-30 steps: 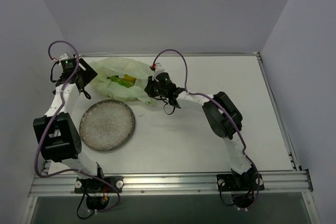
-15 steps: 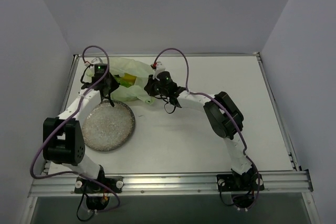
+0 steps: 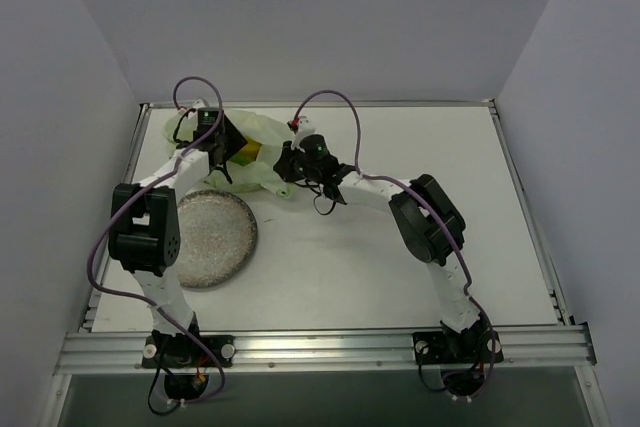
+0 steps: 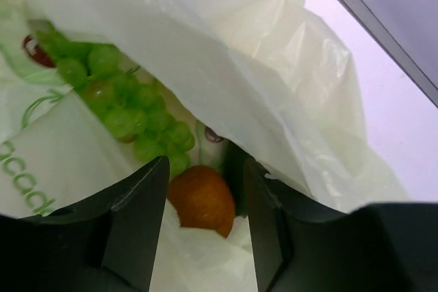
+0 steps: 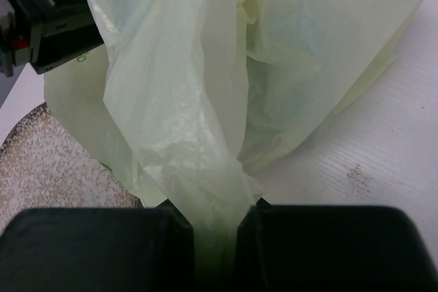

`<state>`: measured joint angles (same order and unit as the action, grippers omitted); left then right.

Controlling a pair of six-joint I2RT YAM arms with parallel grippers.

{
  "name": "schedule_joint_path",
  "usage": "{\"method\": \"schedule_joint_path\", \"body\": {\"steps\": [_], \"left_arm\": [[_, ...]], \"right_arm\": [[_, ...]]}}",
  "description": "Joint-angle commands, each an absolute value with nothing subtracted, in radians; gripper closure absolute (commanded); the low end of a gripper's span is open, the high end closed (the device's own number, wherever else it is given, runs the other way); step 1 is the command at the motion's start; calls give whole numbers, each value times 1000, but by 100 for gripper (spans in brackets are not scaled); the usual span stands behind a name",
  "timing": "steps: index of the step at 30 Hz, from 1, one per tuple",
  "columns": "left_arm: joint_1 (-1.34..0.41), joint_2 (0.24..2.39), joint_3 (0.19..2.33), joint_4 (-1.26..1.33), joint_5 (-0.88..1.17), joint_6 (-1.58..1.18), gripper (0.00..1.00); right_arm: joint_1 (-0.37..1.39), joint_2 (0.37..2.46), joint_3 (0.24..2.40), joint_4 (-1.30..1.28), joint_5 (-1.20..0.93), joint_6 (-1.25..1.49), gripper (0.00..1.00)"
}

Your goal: Take the fake fruits out of the plastic bag

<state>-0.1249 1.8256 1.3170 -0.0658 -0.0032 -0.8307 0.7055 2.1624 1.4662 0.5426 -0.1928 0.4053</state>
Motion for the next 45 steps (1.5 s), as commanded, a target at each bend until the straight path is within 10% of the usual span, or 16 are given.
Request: {"method": "schedule_joint_path", "body": {"steps": [1, 9, 21, 29, 34, 45], "left_arm": [[-140, 1854, 1399, -17, -2, -861, 54], [-137, 1988, 1476, 61, 40, -868, 19], [-135, 2129, 1565, 112, 23, -910, 10], [-135, 2161, 1511, 143, -40, -942, 22], [-133, 2132, 1488, 187, -25, -942, 51], [-103, 1905, 1368, 172, 90, -891, 60]], "right_arm": [[699, 2102, 1454, 598, -216, 426, 100], [704, 2131, 1473, 597, -281, 408, 100], [701, 2138, 1463, 617, -327, 397, 100], [677, 2146, 1465, 630, -328, 410, 100], [670, 2143, 1460, 630, -331, 407, 100], [634, 2128, 1439, 660, -328, 440, 100]]}}
